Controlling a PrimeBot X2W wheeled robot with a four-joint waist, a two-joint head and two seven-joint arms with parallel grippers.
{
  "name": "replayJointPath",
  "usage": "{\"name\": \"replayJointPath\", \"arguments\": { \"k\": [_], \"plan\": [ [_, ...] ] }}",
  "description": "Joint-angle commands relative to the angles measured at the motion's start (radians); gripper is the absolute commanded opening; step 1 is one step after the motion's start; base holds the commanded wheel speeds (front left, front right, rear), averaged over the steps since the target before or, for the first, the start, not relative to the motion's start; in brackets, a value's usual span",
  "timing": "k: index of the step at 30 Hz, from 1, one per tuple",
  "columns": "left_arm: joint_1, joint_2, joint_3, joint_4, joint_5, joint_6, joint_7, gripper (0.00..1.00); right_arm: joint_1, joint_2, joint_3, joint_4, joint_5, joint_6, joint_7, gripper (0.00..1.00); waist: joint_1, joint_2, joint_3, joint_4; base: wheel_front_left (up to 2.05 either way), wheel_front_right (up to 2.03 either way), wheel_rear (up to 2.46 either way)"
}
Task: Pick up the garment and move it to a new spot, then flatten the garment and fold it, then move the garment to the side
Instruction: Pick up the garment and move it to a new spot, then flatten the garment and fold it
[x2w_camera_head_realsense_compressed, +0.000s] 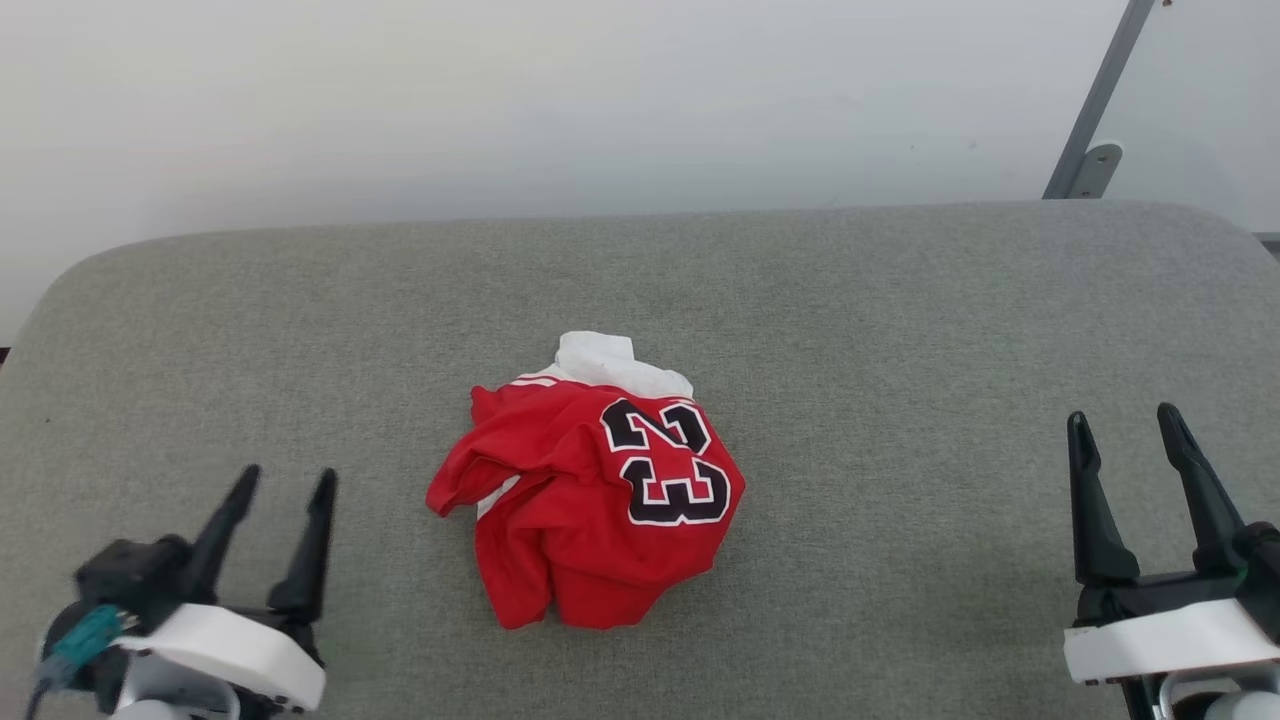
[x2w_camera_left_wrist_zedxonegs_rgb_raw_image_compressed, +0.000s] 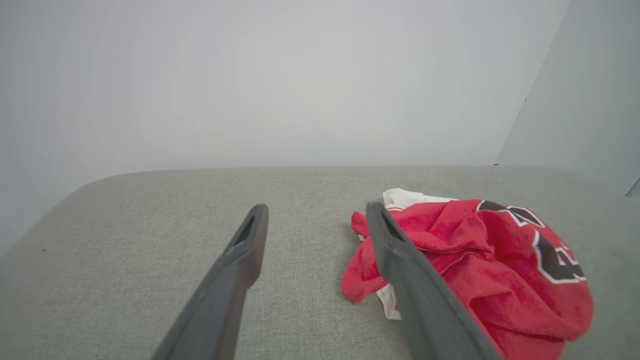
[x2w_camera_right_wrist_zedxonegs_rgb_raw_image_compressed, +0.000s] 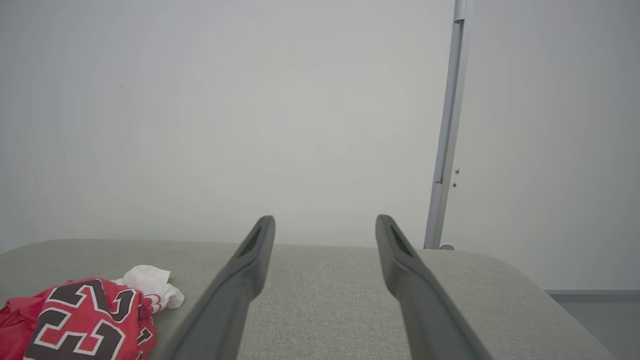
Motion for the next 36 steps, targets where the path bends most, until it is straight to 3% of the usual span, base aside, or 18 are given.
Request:
{"name": "replayJointPath", "arguments": {
  "k": [1,15,36],
  "plan": [
    [0.015,-0.012,0.032,-0.022,0.012,-0.004,-0.007,1.0,0.016,-0.002,-0.002,0.003,0.008,0.0,-0.005,1.0,0.0,-0.0001,-0.001,0.002,0.0,0.0,0.0],
    [0.196,-0.154,0.302,-0.131,0.137,-0.044,-0.008,1.0,0.051,-0.003,-0.021,0.024,0.01,0.0,-0.005,1.0,0.0,-0.0001,-0.009,0.026,0.0,0.0,0.0],
    [0.245,-0.159,0.289,-0.165,0.139,-0.044,-0.008,1.0,0.068,0.015,-0.023,0.017,0.007,0.0,-0.005,1.0,0.0,-0.0001,-0.015,0.042,0.0,0.0,0.0]
  ]
}}
